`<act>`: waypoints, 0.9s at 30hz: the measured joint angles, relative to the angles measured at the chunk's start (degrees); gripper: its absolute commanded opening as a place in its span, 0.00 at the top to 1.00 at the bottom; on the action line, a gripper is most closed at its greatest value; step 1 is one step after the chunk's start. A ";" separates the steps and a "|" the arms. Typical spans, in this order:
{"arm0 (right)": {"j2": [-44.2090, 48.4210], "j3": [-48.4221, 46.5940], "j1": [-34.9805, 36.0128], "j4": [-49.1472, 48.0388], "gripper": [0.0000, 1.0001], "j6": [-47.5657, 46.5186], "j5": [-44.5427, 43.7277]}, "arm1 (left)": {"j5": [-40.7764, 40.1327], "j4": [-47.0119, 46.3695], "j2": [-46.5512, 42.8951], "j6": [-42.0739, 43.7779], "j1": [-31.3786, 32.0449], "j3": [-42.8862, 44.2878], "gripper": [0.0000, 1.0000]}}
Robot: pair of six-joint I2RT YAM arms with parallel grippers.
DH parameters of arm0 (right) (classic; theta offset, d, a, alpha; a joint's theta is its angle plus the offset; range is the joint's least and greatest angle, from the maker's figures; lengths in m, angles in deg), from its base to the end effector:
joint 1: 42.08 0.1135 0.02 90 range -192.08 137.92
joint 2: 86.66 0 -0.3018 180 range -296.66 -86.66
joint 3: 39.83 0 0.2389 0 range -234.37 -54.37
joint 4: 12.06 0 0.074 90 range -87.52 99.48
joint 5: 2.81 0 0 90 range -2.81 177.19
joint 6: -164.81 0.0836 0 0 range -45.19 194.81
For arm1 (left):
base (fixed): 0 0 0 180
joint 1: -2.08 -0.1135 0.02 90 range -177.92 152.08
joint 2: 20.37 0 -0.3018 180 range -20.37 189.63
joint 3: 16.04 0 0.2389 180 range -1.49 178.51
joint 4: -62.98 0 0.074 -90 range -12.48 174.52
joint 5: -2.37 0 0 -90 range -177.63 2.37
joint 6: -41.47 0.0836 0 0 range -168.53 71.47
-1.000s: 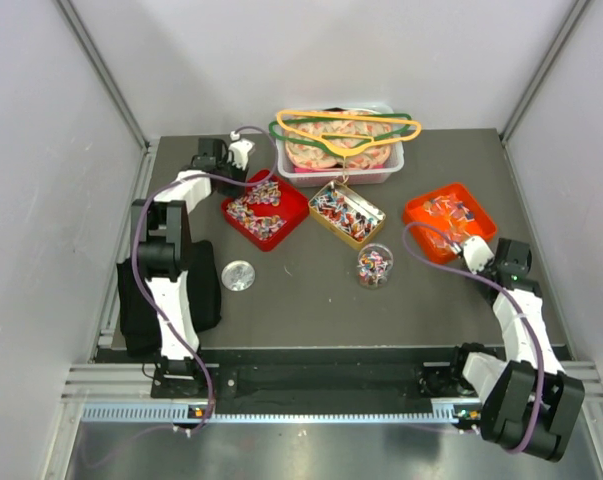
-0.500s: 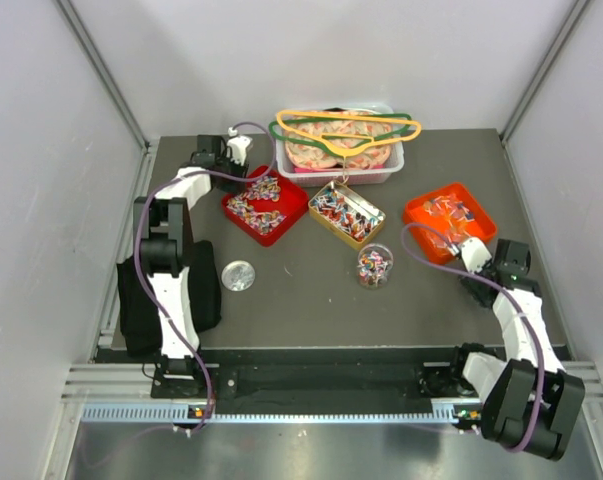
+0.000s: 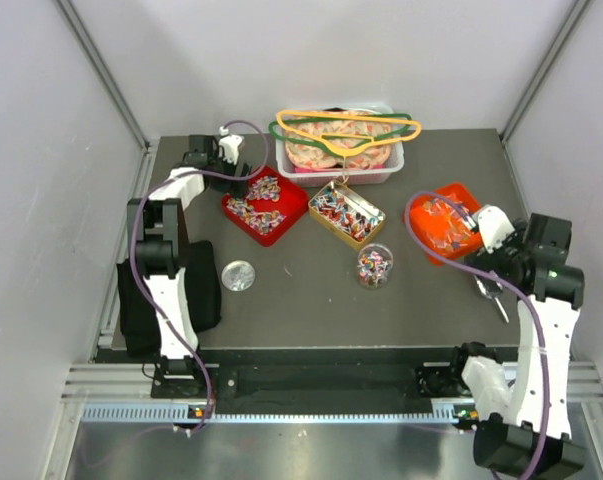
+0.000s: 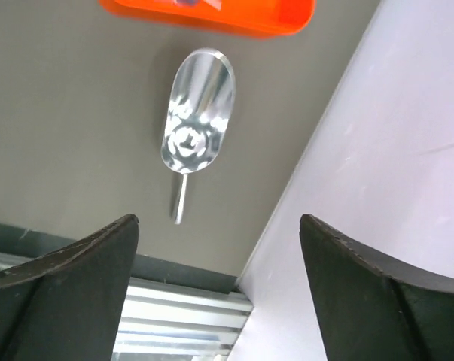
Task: Pack the candies
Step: Move the storage box to the center of the board, then pick up the bottle lid at the center of the board.
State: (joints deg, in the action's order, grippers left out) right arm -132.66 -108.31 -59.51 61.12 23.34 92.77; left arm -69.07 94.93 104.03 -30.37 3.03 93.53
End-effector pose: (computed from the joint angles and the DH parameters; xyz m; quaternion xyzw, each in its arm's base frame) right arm 0.1271 -0.0314 0.3003 -0.2910 0.8947 -0.1522 0.3029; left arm 0.5259 -0.0353 0.1897 0.2109 0.8950 -0.0939 0.3818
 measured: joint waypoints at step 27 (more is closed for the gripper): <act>-36.35 -31.91 66.77 0.87 0.20 8.85 -8.22 | 6.23 2.58 -37.70 -11.54 -15.78 -21.14 0.01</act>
State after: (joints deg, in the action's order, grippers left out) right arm -169.00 -140.22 7.27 61.99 32.20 84.55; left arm -62.84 97.51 66.33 -41.91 -12.75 72.39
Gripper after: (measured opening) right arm 0.883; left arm 0.987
